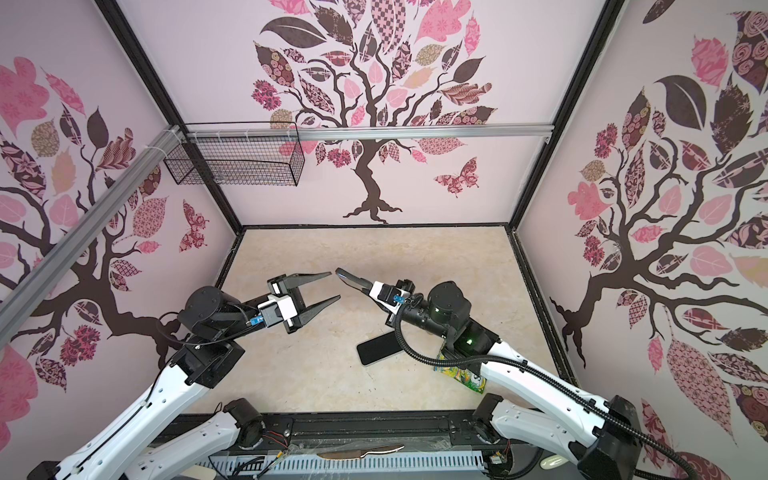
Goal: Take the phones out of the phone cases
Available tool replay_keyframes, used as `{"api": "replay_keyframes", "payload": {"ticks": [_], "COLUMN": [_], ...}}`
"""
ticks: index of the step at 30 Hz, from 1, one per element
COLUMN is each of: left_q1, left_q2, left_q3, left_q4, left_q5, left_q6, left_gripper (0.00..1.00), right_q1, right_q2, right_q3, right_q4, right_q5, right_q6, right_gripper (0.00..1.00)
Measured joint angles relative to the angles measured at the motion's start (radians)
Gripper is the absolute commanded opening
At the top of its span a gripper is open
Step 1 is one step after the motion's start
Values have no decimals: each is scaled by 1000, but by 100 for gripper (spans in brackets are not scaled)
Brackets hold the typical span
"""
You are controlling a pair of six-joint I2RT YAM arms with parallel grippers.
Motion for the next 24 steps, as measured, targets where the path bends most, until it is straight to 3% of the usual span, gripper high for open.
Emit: {"api": "replay_keyframes", "payload": {"ticks": [24], "left_q1": [0], "left_q2": [22], "left_q3": [0], "left_q4": [2], "left_q5": [19], "left_q6": [-5], "left_gripper": [47], "right_q1": [0], "right_q2": [3], "right_q3": [1], "right_q4": [-10], "right_q5": [-50], "right_q6": [31], "right_gripper": [0]}}
